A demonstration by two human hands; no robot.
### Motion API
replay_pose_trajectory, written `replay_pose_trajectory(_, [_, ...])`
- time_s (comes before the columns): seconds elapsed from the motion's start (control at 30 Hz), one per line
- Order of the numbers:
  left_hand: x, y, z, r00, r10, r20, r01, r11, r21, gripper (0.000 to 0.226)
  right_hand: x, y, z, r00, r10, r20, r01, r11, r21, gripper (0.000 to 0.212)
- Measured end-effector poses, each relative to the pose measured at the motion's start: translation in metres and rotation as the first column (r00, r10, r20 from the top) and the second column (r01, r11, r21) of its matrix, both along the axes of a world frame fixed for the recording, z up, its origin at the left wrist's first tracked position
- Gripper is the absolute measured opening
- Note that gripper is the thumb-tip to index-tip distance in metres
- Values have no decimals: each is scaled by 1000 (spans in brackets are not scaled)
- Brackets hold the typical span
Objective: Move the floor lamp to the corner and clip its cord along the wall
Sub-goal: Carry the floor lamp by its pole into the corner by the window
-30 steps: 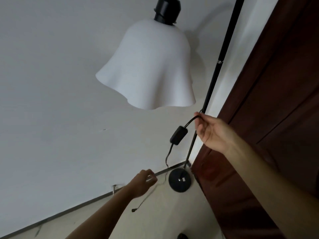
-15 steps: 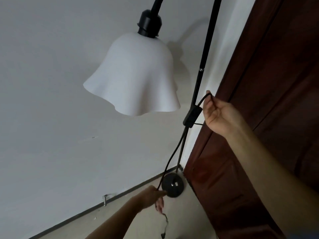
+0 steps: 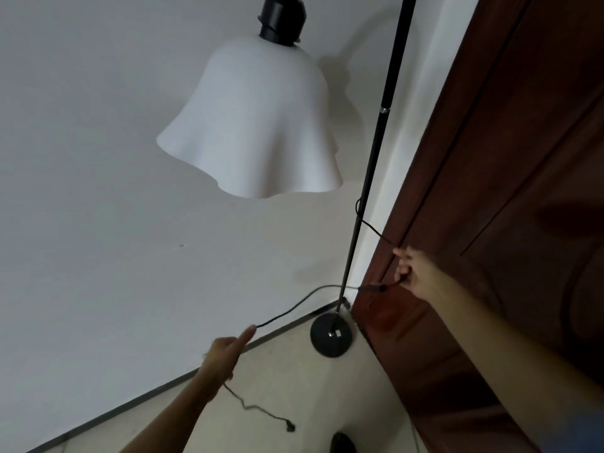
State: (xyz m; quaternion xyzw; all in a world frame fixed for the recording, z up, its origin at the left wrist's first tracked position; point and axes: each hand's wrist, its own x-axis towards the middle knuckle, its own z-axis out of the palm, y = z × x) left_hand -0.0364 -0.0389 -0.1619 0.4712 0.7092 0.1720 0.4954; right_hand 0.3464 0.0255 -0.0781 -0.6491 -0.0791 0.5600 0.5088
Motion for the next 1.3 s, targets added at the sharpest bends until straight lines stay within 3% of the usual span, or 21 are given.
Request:
replay_pose_trajectory(0.13, [1, 19, 15, 988, 146, 48, -149, 986, 74, 56, -10, -16, -54, 946, 151, 287, -92, 974, -209, 30])
replay_pose_trajectory(0.27, [3, 37, 27, 981, 187, 51, -192, 974, 120, 47, -13, -22, -74, 871, 344, 352, -226, 914, -336, 17])
replay_pose_trajectory(0.33, [5, 43, 34, 985, 166, 37, -170, 973, 159, 44, -5, -14, -71, 771, 461, 439, -306, 873, -379, 17])
replay_pose_trajectory(0.4, [9, 47, 42, 989, 147, 2, -144, 968, 206, 49, 4, 2, -63, 595, 565, 571, -371, 824, -429, 23])
replay_pose_trajectory(0.47, [13, 51, 48, 989, 141, -39, -128, 963, 237, 56, 12, 26, -52, 473, 546, 691, -408, 831, -378, 21])
replay_pose_trajectory(0.53, [18, 57, 52, 987, 145, -74, -123, 961, 247, 58, 17, 53, -34, 541, 412, 733, -416, 889, -192, 37])
replay_pose_trajectory(0.6, [25, 63, 56, 982, 166, -93, -138, 957, 254, 57, 16, 81, -13, 597, 331, 731, -468, 883, -18, 44])
replay_pose_trajectory(0.73, [42, 70, 58, 957, 271, -106, -234, 934, 271, 57, 0, 121, 18, 621, 274, 735, -597, 772, 216, 27])
replay_pose_trajectory(0.87, [61, 65, 53, 917, 371, -147, -328, 911, 249, 59, -19, 146, 47, 776, 209, 596, -567, 645, 513, 48])
replay_pose_trajectory(1.03, [81, 44, 49, 871, 482, -94, -456, 864, 212, 52, -40, 164, 64, 792, 402, 459, -606, 605, 517, 64])
replay_pose_trajectory(1.3, [69, -16, 75, 768, 636, -77, -610, 763, 216, 53, -101, 146, 82, 700, 481, 528, -715, 457, 529, 56])
